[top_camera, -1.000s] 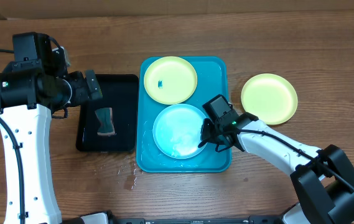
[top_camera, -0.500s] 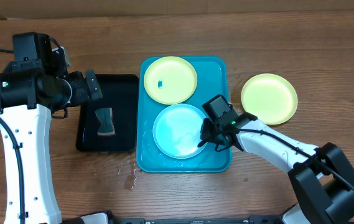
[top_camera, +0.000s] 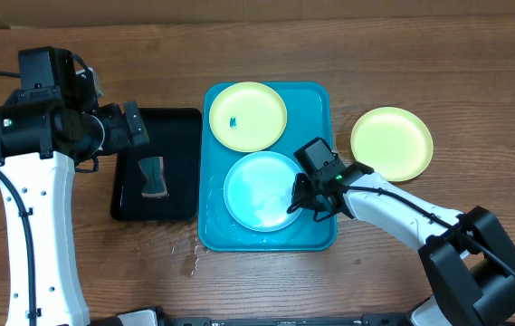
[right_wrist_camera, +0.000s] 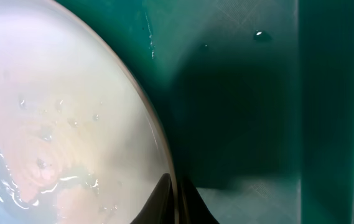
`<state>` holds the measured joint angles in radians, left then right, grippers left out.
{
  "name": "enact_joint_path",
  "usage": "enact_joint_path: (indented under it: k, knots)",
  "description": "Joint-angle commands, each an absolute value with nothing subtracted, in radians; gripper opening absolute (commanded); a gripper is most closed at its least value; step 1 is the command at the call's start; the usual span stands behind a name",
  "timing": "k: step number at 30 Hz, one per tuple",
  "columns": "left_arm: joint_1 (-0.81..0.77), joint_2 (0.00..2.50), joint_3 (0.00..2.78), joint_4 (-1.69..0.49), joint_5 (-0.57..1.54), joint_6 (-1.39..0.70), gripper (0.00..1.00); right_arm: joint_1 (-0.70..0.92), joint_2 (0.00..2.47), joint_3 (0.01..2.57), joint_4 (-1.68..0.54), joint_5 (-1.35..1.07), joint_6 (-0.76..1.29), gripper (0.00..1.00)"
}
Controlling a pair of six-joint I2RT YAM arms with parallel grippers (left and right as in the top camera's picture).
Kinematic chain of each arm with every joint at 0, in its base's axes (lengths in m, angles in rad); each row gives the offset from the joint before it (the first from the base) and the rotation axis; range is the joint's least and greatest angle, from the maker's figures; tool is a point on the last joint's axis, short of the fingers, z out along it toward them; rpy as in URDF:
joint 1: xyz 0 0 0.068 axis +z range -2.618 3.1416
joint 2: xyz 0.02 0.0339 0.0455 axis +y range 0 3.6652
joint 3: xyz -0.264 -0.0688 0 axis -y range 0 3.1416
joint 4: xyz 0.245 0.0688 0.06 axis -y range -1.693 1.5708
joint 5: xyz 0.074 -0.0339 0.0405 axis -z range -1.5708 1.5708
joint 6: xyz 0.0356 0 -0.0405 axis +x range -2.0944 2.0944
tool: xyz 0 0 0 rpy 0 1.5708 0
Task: Clean dirty plates on tray and stack at the side
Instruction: 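Tighten the right gripper on the pale blue plate rim and lift it, then tilt the pale blue plate over the black tray to drain it, right gripper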
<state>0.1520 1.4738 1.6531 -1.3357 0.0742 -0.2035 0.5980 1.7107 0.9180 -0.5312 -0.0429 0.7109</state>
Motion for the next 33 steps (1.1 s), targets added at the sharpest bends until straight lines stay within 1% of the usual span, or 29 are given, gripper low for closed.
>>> enact_joint_path:
  k: [1, 12, 20, 26, 33]
  knots:
    - [0.153, 1.477, 1.664, -1.335, 0.070, -0.206, 1.00, 0.599, 1.716, 0.952, -0.559, -0.039, 0.710, 0.04]
    - [0.153, 1.477, 1.664, -1.335, 0.070, -0.206, 1.00, 0.599, 1.597, 1.092, -0.764, -0.054, 0.707, 0.04]
    - [0.153, 1.477, 1.664, -1.335, 0.070, -0.206, 1.00, 0.599, 1.572, 1.222, -0.891, -0.073, 0.708, 0.04]
    - [0.153, 1.477, 1.664, -1.335, 0.070, -0.206, 1.00, 0.600, 1.573, 1.303, -0.896, -0.114, 0.736, 0.04]
    - [0.153, 1.477, 1.664, -1.335, 0.070, -0.206, 1.00, 0.618, 1.573, 1.309, -0.801, -0.121, 0.764, 0.04]
